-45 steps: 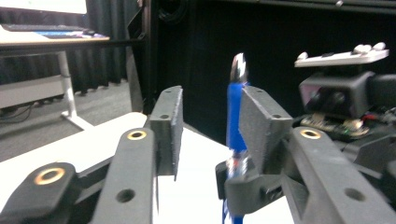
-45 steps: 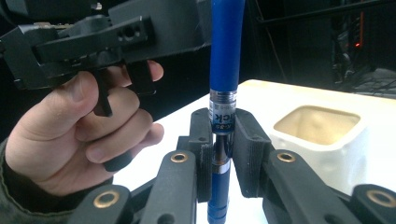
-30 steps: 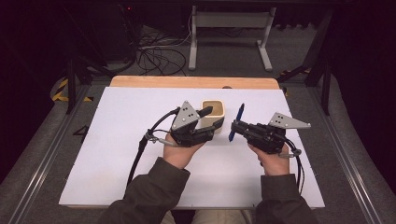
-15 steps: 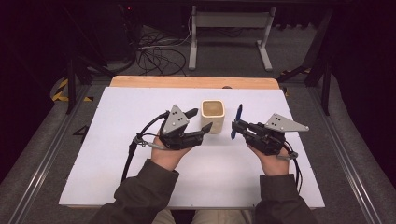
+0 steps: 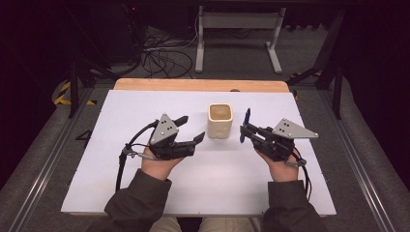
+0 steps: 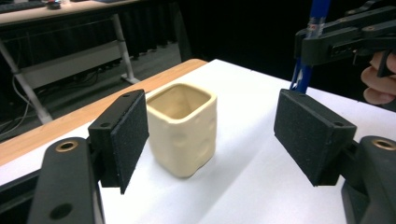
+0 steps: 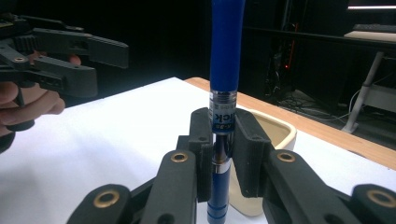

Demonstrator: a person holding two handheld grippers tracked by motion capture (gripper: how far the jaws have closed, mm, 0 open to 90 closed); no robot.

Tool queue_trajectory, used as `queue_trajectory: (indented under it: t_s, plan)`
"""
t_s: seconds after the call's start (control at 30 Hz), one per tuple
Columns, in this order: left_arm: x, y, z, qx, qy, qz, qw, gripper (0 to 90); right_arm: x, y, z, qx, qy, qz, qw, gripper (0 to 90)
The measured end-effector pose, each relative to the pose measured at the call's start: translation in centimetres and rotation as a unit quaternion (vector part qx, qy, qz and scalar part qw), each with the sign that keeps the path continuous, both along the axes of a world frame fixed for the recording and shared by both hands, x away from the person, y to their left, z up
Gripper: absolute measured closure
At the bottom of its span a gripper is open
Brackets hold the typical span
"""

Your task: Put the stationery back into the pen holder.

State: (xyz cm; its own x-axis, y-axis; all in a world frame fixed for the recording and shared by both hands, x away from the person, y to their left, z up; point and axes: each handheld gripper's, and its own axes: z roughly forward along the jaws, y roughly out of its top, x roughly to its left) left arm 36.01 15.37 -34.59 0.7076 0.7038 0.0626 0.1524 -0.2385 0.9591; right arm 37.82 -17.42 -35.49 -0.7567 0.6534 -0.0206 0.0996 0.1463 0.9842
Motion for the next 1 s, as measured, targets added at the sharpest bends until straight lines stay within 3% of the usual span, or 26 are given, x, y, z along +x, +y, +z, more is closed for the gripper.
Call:
queue_trajectory:
  t_s: [0.4,0.57,0.87,1.0]
  plan:
    - [-0.3,3.5,-0.9,0.006,0.006,0.021,0.9997,22.3,0.1,0.5,-0.3,-0.012,0.003,-0.003,0.9999,79.2]
    - [-0.5,4.8,-1.4,-0.002,0.009,0.031,0.9995,20.9,0.0,0.5,-0.3,-0.011,0.001,-0.008,0.9999,79.2]
    - [-0.9,5.8,-2.0,0.013,0.009,0.034,0.9993,18.8,0.0,0.4,-0.4,-0.009,0.0,-0.022,0.9997,79.2]
    - [-1.0,6.3,-2.4,0.002,0.02,0.036,0.9992,18.4,0.0,0.5,-0.4,-0.006,-0.003,-0.026,0.9996,79.2]
